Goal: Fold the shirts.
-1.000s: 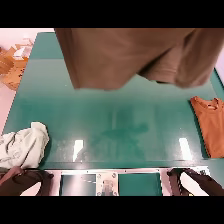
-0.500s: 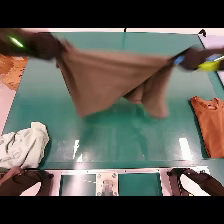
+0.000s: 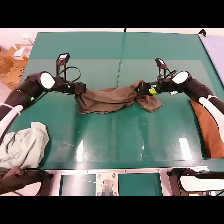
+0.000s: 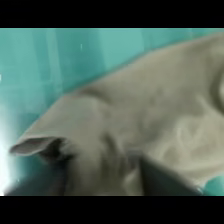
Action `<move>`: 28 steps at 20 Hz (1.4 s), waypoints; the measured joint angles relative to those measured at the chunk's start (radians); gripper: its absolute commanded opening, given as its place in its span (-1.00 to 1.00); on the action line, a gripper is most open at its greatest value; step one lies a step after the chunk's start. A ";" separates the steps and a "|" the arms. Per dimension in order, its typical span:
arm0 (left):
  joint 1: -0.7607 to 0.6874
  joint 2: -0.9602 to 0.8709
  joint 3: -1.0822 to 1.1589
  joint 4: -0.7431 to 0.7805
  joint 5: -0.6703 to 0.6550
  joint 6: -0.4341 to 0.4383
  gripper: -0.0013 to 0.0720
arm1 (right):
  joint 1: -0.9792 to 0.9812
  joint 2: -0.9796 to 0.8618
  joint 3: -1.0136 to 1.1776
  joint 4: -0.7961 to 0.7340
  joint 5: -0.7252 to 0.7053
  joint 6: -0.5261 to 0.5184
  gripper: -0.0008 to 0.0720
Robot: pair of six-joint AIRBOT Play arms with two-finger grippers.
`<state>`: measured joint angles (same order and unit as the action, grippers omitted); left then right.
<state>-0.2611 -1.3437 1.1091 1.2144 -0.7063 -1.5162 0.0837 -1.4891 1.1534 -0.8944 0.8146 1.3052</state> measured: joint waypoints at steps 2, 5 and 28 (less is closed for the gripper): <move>0.017 -0.017 0.049 0.004 -0.011 0.002 0.47 | -0.040 -0.008 0.061 0.000 0.053 0.000 0.05; 0.079 -0.029 0.142 0.008 -0.104 0.012 0.47 | -0.126 0.023 0.114 0.000 0.175 0.000 0.05; 0.280 -0.271 0.208 -0.406 -0.345 0.233 0.71 | -0.232 0.036 -0.291 0.136 0.079 0.101 -0.09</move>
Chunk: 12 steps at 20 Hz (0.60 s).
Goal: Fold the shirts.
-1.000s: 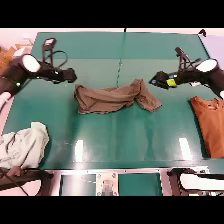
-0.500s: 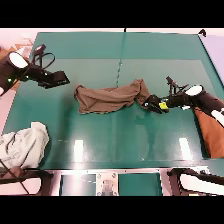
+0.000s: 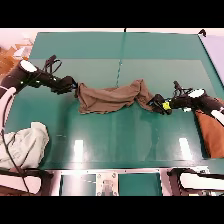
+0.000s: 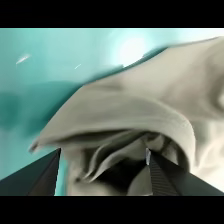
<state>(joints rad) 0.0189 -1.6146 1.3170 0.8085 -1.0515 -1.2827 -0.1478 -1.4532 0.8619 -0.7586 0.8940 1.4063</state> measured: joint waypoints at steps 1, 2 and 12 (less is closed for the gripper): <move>-0.005 -0.018 0.000 -0.039 0.006 0.020 0.71 | 0.005 -0.027 0.015 0.013 -0.007 -0.009 -0.57; -0.014 -0.038 0.000 -0.071 0.015 0.039 0.60 | 0.010 -0.055 0.033 0.020 -0.014 -0.024 -0.93; -0.031 -0.094 0.043 -0.162 -0.035 0.185 -0.90 | -0.065 -0.122 0.314 0.021 -0.004 -0.109 -0.93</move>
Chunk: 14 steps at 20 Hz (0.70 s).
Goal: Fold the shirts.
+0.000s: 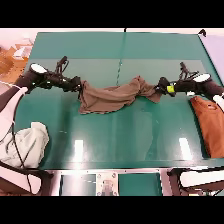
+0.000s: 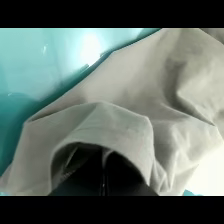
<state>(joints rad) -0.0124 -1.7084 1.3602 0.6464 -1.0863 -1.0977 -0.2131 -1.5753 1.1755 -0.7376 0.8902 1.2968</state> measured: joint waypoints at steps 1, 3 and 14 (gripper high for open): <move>0.013 0.004 0.003 0.007 -0.018 0.002 -0.90 | -0.015 0.000 0.016 -0.003 0.000 -0.001 -0.93; 0.044 0.026 0.007 0.032 -0.047 0.000 -0.90 | -0.046 -0.002 0.037 -0.009 0.008 -0.002 -0.93; 0.174 0.188 0.010 0.255 -0.167 -0.071 -0.90 | -0.120 -0.007 0.160 0.000 -0.025 -0.003 -0.93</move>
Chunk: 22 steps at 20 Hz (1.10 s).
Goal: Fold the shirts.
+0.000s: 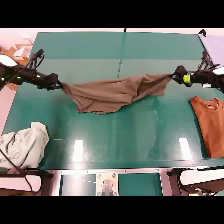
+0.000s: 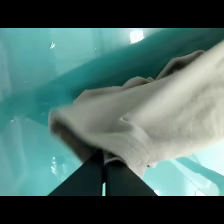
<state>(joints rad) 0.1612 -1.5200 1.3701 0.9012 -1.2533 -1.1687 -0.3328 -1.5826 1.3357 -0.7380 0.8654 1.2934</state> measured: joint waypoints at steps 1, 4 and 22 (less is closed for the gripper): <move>0.002 0.020 0.000 0.008 0.002 -0.003 -0.90 | -0.001 -0.001 0.034 0.008 0.008 -0.002 -0.93; 0.006 0.123 0.001 0.020 0.064 -0.005 -0.91 | -0.002 0.003 0.171 0.020 0.076 -0.003 -0.93; 0.008 0.682 0.511 -0.101 0.063 0.068 -0.90 | -0.083 0.541 0.688 0.066 0.085 0.028 -0.93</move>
<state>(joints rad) 0.1692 -0.8375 1.8812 0.8005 -1.1904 -1.1007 -0.4160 -1.0420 2.0239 -0.6720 0.9501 1.3216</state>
